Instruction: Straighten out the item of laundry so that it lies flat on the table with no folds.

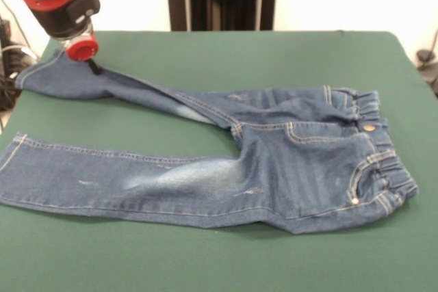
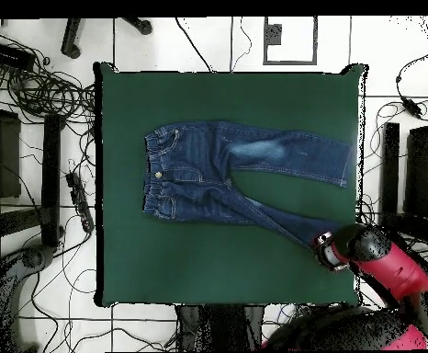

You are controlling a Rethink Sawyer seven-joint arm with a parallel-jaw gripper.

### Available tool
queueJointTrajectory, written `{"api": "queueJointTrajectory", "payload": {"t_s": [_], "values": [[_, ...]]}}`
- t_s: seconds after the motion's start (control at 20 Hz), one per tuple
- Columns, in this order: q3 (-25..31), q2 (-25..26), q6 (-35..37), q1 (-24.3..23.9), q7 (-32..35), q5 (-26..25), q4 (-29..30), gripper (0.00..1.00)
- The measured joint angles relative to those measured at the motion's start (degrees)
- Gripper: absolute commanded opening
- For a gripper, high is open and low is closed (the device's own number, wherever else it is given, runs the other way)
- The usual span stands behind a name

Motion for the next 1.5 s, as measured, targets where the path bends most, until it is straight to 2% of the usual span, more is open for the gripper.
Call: {"api": "queueJointTrajectory", "payload": {"t_s": [0.4,0.7,1.2,1.5], "values": [[8.5,-2.0,-0.5,-10.6,0.0,0.0,3.8,1.00],[12.3,-2.1,0.1,-15.4,0.0,0.0,5.0,1.00],[12.1,-2.3,0.2,-14.6,0.0,-1.5,4.5,1.00],[10.2,-2.4,0.4,-11.0,0.0,-4.9,2.7,1.00]]}}
